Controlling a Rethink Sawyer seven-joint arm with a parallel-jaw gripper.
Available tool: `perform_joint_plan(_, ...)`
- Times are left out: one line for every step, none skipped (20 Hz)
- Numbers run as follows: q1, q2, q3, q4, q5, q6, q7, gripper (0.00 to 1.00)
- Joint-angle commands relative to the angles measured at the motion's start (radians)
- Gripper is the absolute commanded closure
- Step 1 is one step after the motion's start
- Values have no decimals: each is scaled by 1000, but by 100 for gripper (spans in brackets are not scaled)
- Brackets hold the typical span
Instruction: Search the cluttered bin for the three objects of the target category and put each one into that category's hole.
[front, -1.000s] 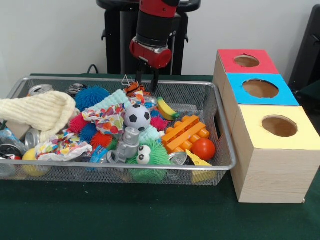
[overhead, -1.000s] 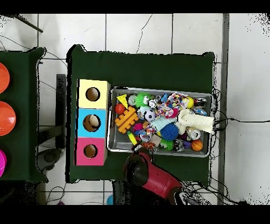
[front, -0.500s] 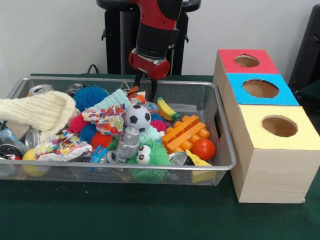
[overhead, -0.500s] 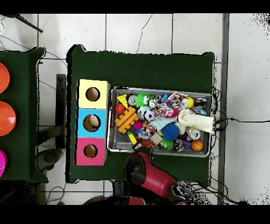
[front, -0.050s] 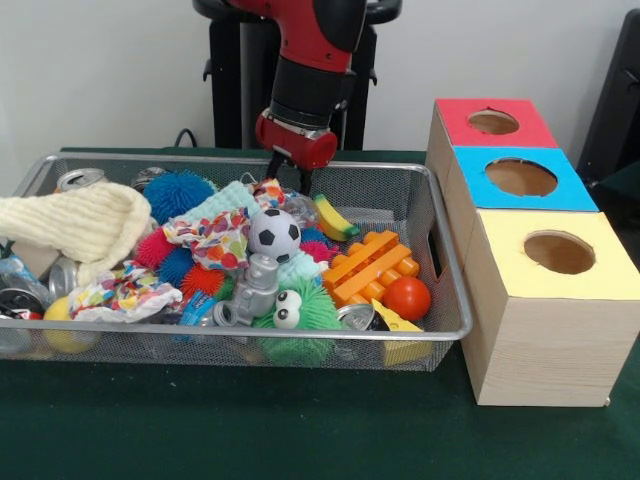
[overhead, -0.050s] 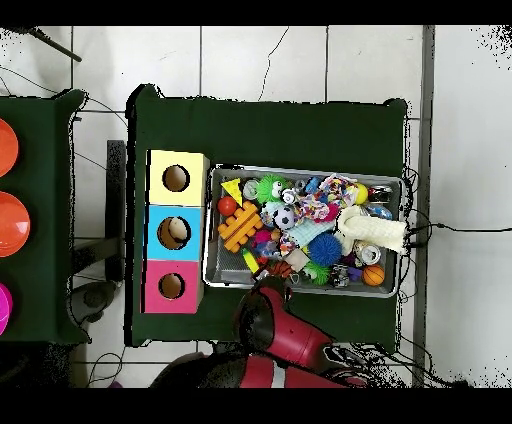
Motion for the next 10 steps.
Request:
perform_joint_plan(2,59,78,-94,29,14,188,0)
perform_joint_plan(7,36,73,-83,37,38,183,0)
perform_joint_plan(15,12,66,-73,46,62,176,0)
perform_joint_plan(19,-12,62,-64,52,86,171,0)
perform_joint_plan(23,-34,57,-56,59,109,166,0)
perform_joint_plan(27,-53,52,-52,64,134,159,0)
perform_joint_plan(29,-70,49,-49,67,155,154,0)
perform_joint_plan(32,-87,45,-47,71,177,149,0)
perform_joint_plan(35,-103,41,-45,74,199,145,0)
perform_joint_plan(40,-116,35,-46,77,220,140,0)
